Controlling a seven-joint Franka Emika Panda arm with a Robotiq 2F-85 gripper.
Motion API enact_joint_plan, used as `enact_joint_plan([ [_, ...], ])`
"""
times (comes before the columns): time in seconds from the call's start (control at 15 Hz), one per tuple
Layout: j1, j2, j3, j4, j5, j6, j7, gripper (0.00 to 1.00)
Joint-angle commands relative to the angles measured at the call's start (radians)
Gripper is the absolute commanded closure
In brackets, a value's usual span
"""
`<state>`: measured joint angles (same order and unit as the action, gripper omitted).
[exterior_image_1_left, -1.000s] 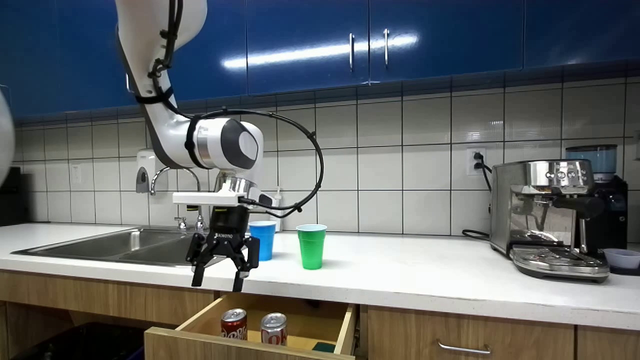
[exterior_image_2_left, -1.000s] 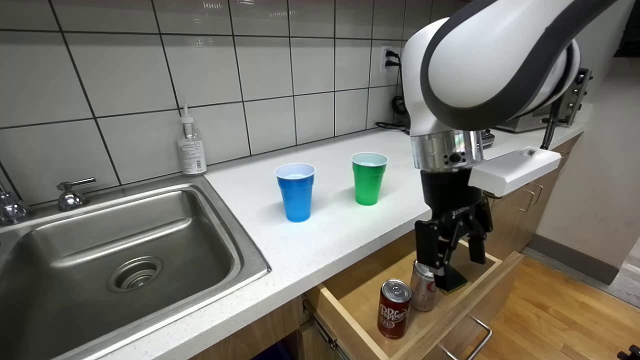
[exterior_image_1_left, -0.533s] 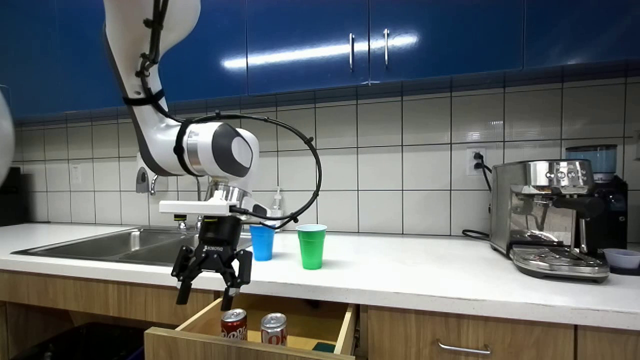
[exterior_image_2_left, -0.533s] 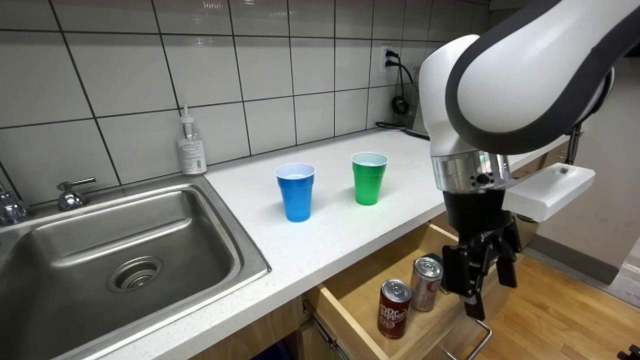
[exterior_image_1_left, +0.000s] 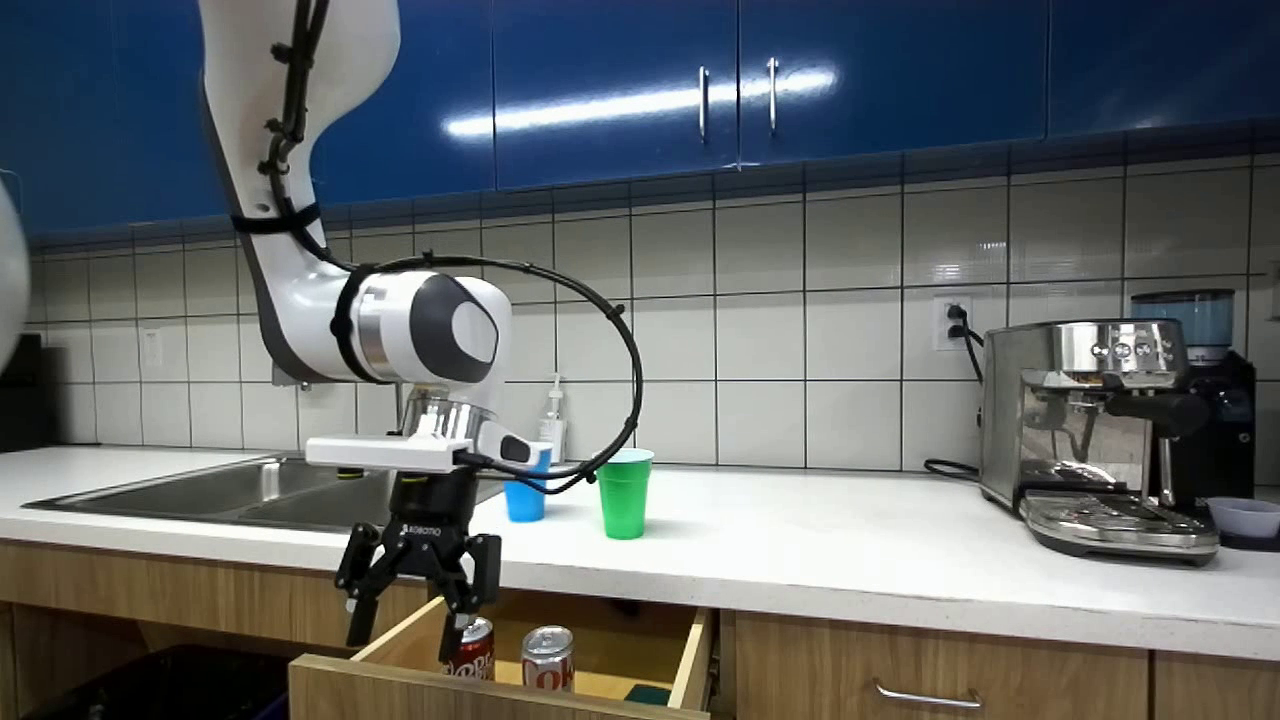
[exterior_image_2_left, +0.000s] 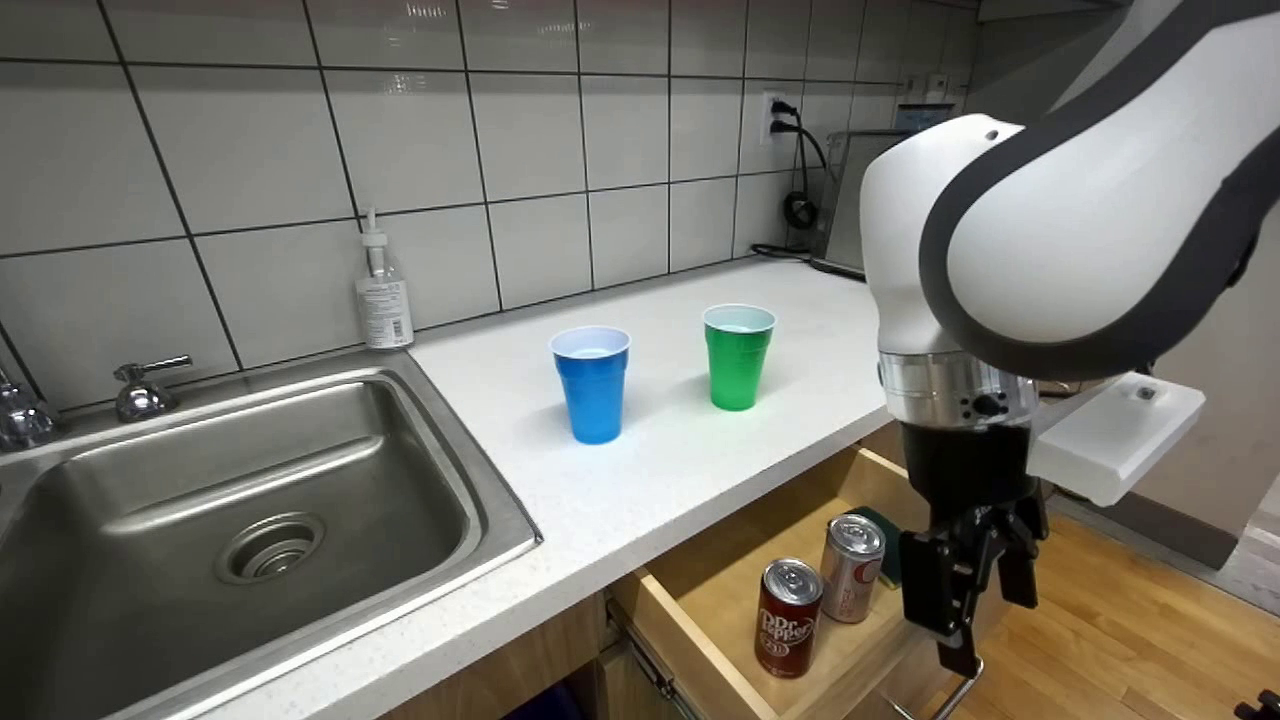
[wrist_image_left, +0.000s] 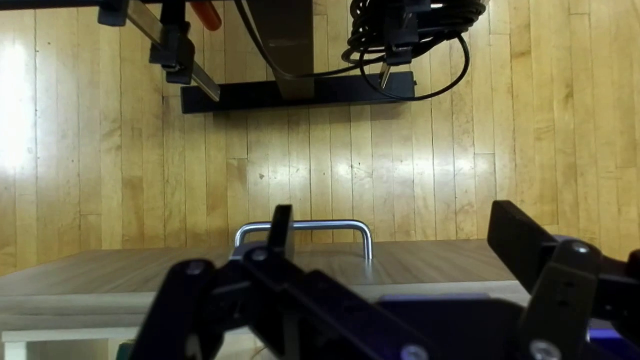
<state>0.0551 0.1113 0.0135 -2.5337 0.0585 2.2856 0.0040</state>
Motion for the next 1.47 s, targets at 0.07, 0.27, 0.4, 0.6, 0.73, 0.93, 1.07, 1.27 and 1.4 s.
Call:
enact_joint_plan([
  [0.07, -0.017, 0.039, 0.009, -0.017, 0.012, 0.109, -0.052, 0.0],
  [0.27, -0.019, 0.078, 0.013, -0.011, 0.019, 0.153, -0.068, 0.0],
  [0.4, -0.024, 0.092, 0.022, -0.011, 0.037, 0.153, -0.096, 0.0],
  [0.6, -0.026, 0.115, 0.026, -0.012, 0.053, 0.152, -0.127, 0.0],
  [0.73, -0.023, 0.131, 0.021, -0.011, 0.039, 0.164, -0.123, 0.0],
  [0.93, -0.02, 0.157, 0.015, -0.008, 0.02, 0.205, -0.111, 0.0],
  [1.07, -0.018, 0.17, 0.014, -0.008, 0.011, 0.245, -0.1, 0.0],
  [1.27, -0.002, 0.166, 0.004, -0.026, -0.016, 0.336, -0.059, 0.0],
  [1.4, 0.005, 0.165, -0.002, -0.035, -0.027, 0.387, -0.024, 0.0],
])
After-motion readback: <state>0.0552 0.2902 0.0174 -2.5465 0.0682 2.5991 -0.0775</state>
